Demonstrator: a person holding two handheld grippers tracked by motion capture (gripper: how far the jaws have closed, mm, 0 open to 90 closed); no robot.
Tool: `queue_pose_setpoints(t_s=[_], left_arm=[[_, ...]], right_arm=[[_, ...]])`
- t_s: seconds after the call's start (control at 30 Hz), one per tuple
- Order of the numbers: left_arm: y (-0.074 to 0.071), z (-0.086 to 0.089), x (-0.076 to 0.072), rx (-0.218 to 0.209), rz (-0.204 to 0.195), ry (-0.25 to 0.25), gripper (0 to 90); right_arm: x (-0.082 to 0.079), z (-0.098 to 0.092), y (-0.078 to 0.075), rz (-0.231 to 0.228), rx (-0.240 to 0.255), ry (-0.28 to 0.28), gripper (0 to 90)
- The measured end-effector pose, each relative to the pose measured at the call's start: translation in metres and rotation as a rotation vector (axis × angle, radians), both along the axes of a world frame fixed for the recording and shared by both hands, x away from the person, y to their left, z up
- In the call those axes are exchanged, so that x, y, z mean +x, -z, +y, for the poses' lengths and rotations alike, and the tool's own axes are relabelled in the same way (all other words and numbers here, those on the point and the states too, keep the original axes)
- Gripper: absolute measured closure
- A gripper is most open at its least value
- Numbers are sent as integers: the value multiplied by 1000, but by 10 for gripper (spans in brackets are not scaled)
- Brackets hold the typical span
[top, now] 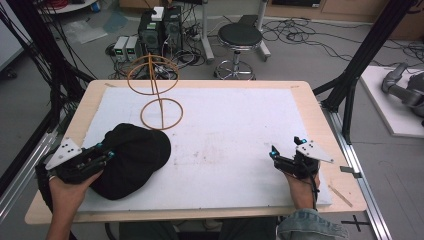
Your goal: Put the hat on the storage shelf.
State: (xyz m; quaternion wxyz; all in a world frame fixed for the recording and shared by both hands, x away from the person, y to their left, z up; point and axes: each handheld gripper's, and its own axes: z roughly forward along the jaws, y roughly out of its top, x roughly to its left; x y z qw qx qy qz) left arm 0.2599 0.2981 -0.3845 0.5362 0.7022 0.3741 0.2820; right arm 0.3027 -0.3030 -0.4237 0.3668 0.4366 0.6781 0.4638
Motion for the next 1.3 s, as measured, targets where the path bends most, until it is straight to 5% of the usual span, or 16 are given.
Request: queue_pose_setpoints(t_s=[0.3, 0.9, 1.3], left_arm=[[-21, -10, -10, 5, -73, 28, 698], [-55, -3, -24, -43, -172, 11, 697], [-96, 7, -32, -92, -253, 1, 697]], right_arm=[[0, -1, 0, 1, 3, 3, 136], [-1, -2, -1, -1, 5, 9, 136], [-1, -3, -1, -7, 2, 10, 136]])
